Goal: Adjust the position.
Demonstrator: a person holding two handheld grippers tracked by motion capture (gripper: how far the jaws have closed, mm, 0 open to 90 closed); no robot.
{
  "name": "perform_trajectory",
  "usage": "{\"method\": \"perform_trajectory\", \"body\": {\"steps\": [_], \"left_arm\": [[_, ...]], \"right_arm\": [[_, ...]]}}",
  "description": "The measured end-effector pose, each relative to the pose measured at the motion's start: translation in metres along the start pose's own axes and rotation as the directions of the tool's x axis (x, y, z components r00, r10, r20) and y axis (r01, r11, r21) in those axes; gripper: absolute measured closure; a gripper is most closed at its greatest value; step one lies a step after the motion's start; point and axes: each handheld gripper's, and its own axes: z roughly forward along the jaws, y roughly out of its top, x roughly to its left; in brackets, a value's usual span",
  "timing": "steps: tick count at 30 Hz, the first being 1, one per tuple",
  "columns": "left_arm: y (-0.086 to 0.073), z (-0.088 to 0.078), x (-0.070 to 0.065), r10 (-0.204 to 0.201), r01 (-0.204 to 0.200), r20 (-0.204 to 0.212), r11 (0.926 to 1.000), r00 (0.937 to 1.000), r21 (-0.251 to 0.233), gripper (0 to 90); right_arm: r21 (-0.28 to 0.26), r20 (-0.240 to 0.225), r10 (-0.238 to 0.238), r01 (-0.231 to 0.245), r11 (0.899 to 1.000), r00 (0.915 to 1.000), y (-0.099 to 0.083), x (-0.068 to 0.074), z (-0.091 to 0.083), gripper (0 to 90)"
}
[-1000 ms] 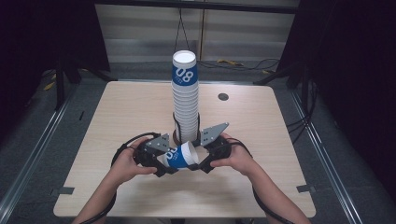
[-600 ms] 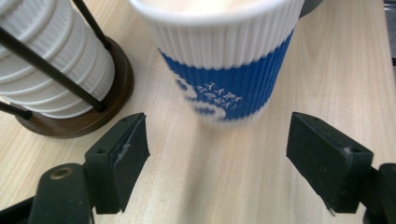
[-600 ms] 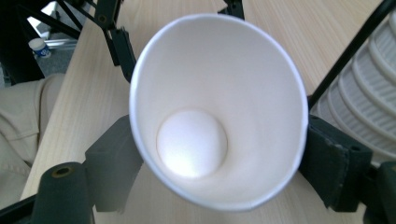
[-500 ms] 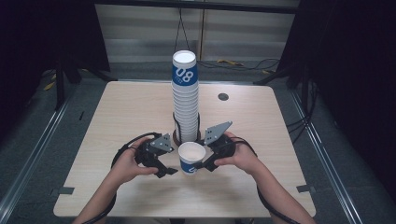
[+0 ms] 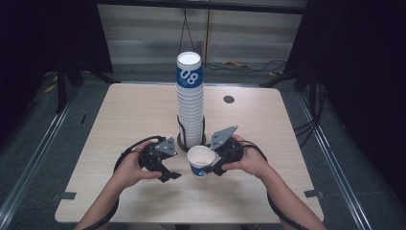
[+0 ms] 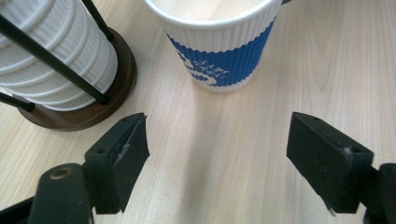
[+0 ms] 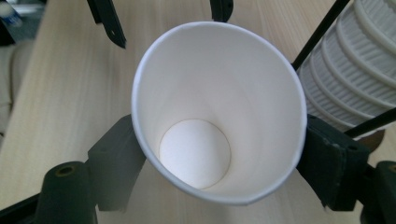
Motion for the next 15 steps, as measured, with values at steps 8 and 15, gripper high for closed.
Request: {"method": "perform_trajectory", "body": {"steps": [8, 15], "left_arm": [[-0.0011, -0.0002, 0.0003, -0.002, 0.002, -0.009, 1.0000, 1.0000, 0.003, 20.6], [-0.0009, -0.0004, 0.0010, -0.011, 0.011, -0.008, 0.9999, 0.9999, 0.004, 20.6]], "right_arm": [[0.069, 0.043, -0.053, 0.050, 0.996, 0.9977, -0.0024, 0.0030, 0.0022, 20.2], [0.090, 0.055, -0.071, 0.066, 0.994, 0.9960, -0.0028, 0.0048, 0.0006, 18.9]]}}
